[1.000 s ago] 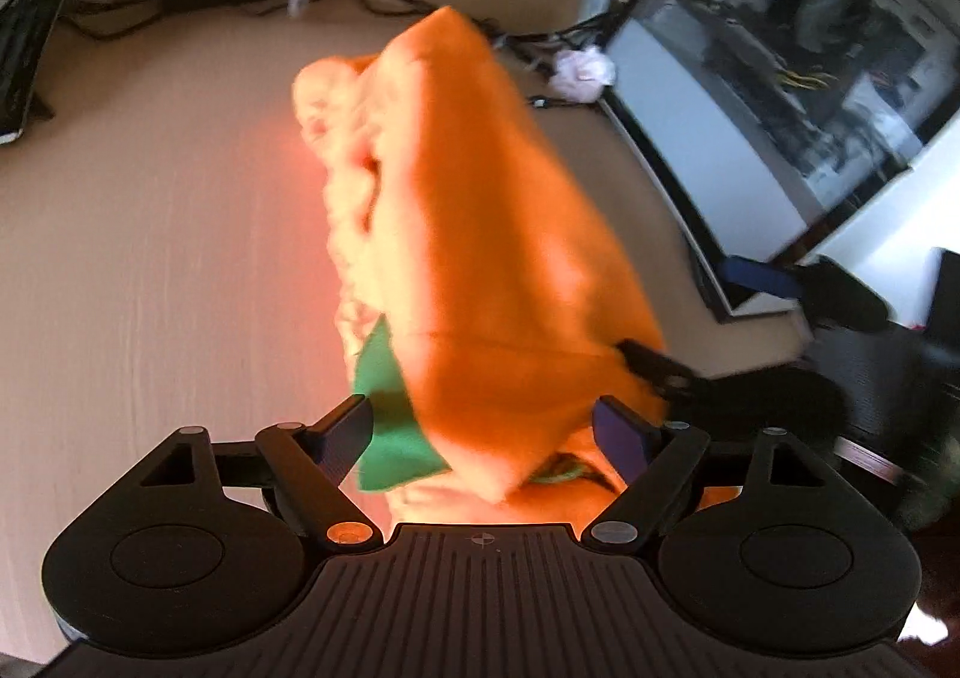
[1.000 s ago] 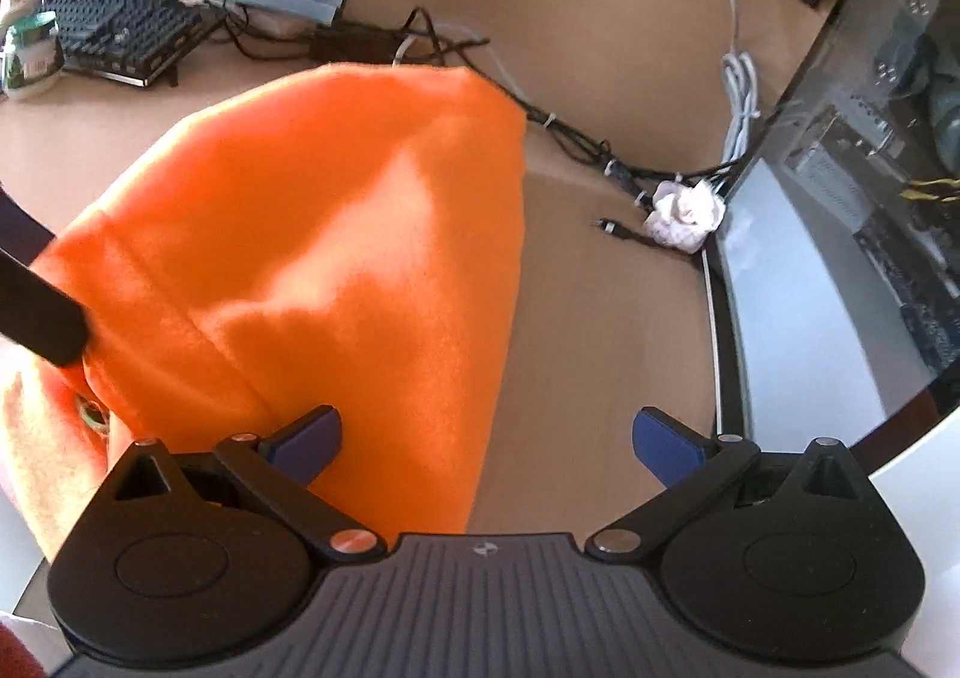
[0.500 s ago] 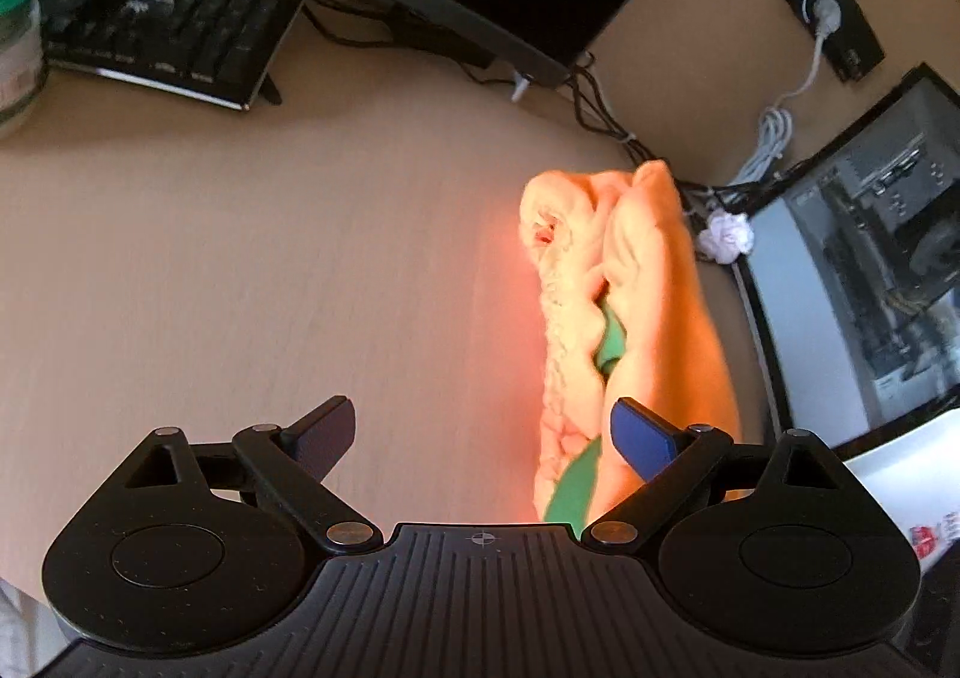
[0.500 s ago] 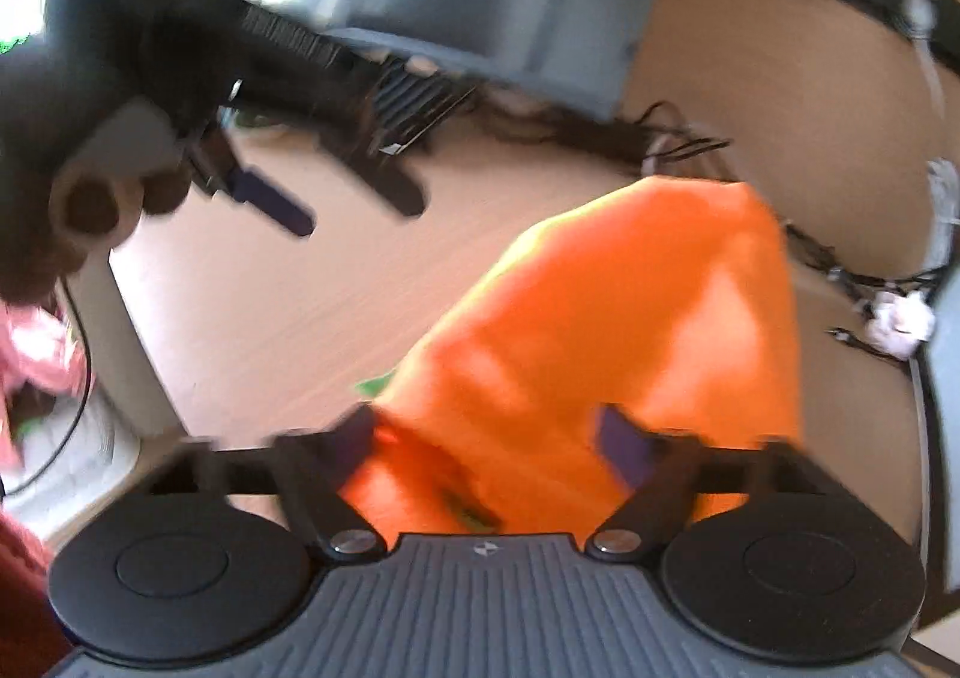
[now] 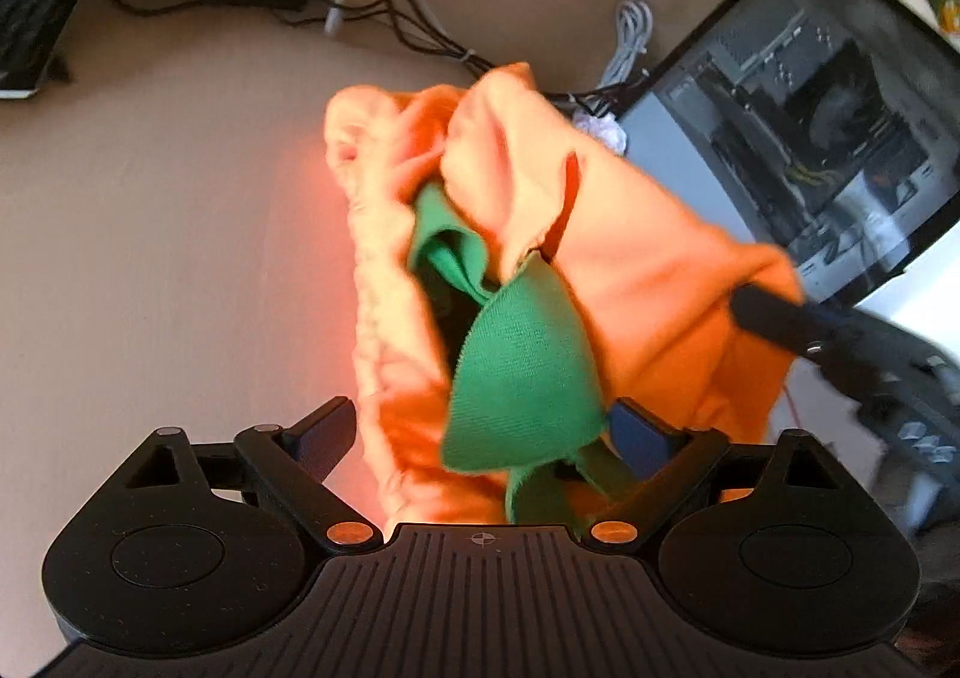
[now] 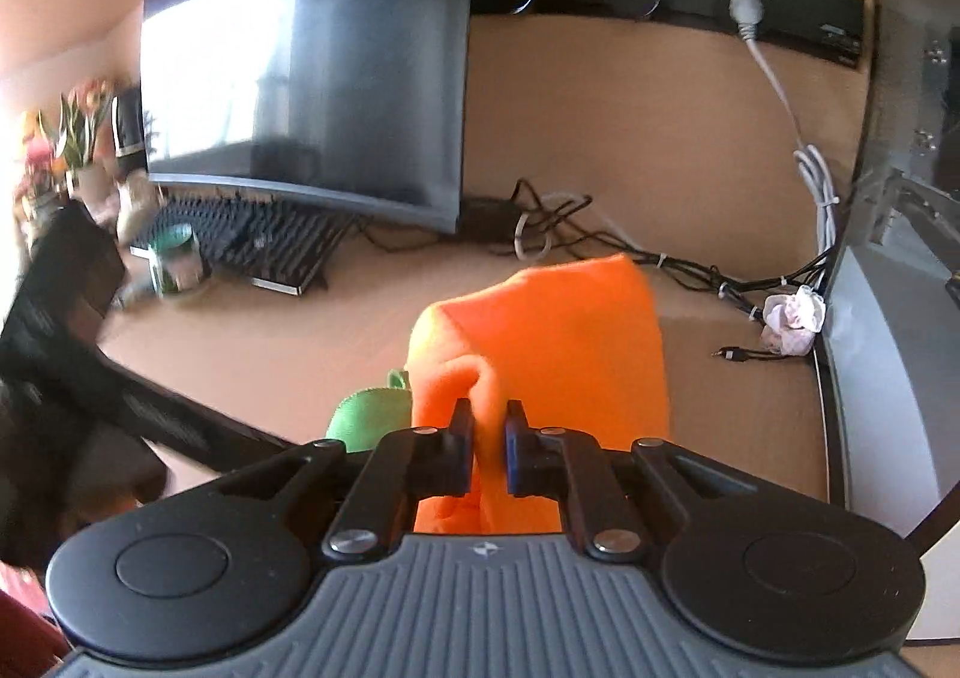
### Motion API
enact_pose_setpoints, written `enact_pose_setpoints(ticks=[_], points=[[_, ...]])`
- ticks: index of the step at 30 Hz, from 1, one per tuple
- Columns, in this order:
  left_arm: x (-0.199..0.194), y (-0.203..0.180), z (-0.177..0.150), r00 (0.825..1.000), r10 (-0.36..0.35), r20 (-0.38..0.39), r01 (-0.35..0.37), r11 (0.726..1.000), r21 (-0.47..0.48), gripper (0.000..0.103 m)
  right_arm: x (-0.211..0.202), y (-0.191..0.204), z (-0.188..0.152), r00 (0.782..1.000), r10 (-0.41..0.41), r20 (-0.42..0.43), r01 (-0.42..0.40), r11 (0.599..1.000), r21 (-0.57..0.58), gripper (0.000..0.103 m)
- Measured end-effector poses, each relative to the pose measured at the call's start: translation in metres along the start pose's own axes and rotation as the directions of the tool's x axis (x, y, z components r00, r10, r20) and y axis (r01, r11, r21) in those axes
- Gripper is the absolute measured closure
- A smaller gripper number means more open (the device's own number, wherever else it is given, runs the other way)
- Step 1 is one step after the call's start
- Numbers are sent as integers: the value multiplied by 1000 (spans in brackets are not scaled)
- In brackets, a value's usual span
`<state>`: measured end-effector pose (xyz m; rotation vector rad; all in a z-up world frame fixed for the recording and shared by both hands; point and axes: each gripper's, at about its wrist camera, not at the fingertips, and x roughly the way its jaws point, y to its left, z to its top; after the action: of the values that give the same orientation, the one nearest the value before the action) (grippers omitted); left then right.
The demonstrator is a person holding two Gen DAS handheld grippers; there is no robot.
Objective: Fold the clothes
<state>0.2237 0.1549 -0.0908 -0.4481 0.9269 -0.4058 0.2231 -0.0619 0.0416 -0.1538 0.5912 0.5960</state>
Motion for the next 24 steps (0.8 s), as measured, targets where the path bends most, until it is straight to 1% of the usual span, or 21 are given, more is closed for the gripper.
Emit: enact_pose_setpoints(ticks=[2,4,5,8,9,11,12,13,14,15,17,18,22,24], points=[[3,-8,1,1000,10,21,-10,1000,9,34,-1,-3,1,1000,7,0,-7,1000,-2,93],[-4,-16,0,998,-26,61,24,999,42,40,0,-2,-1,1000,12,-9,-12,1000,-22,93],[-8,-19,-1,996,-49,79,44,997,64,41,-1,-1,-3,1000,16,-14,-16,999,-34,93],[-13,-32,-9,985,-168,44,160,976,145,41,-1,5,-7,999,42,-35,-45,995,-89,93],[-10,-37,-12,980,-198,14,192,965,177,41,0,7,-7,997,56,-46,-60,992,-107,93],[-5,-43,-21,975,-220,-42,224,948,224,42,7,12,-10,994,72,-79,-84,984,-156,94],[-4,-44,-24,972,-225,-70,235,942,238,39,10,15,-11,992,79,-95,-95,979,-181,94],[-3,-43,-27,969,-223,-102,242,940,240,28,15,16,-13,988,101,-114,-121,976,-182,94],[-4,-40,-30,967,-221,-125,246,939,241,22,21,17,-16,983,127,-134,-150,973,-177,94],[-6,-36,-32,966,-217,-139,246,939,240,20,26,21,-18,979,140,-148,-166,968,-187,94],[-16,-27,-34,962,-223,-155,255,938,236,14,37,30,-24,972,157,-173,-193,958,-214,94],[-23,-22,-35,962,-222,-162,256,937,236,14,43,36,-26,970,164,-179,-204,952,-230,94],[-48,-2,-38,965,-190,-178,230,944,239,9,61,56,-33,961,184,-205,-235,936,-261,93],[-58,12,-32,969,-190,-157,219,955,201,7,68,65,-40,957,183,-226,-245,926,-287,91]])
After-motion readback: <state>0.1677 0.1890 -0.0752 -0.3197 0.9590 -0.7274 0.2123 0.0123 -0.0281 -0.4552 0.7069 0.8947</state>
